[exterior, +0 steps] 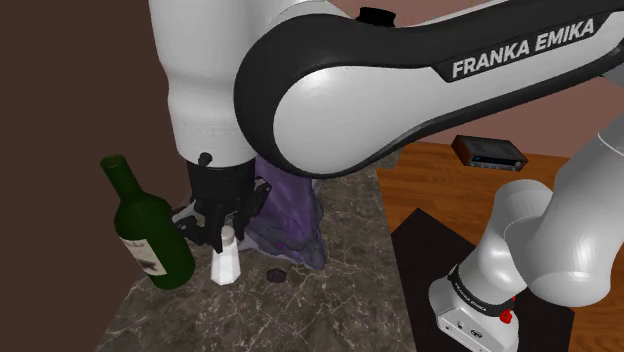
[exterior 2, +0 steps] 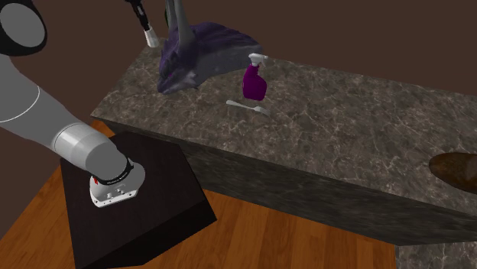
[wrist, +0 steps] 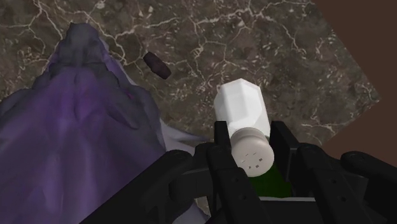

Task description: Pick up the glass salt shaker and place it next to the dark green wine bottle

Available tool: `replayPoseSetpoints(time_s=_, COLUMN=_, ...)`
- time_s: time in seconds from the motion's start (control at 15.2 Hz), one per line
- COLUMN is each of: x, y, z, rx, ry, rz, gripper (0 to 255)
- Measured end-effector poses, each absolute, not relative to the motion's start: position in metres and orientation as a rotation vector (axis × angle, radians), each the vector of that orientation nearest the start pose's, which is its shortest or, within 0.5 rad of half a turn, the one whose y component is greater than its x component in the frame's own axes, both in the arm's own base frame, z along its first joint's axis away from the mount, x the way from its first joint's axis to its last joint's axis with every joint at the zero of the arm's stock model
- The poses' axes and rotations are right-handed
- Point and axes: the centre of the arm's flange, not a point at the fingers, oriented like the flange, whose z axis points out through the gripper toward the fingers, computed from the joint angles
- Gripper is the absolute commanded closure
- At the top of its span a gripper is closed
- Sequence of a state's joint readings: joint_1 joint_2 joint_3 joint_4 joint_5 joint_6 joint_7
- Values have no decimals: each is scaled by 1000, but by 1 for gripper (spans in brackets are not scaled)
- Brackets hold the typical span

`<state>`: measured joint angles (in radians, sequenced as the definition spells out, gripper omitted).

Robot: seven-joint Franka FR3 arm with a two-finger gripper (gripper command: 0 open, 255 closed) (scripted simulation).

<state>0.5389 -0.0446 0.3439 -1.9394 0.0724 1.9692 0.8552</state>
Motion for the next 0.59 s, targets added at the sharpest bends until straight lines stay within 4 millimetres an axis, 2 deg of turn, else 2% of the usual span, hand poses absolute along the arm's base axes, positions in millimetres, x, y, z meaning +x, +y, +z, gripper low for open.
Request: replayPoseSetpoints(time_s=0.59, x=347, y=433, z=460, rx=-3053, ry=-3, rz=-9, gripper=255)
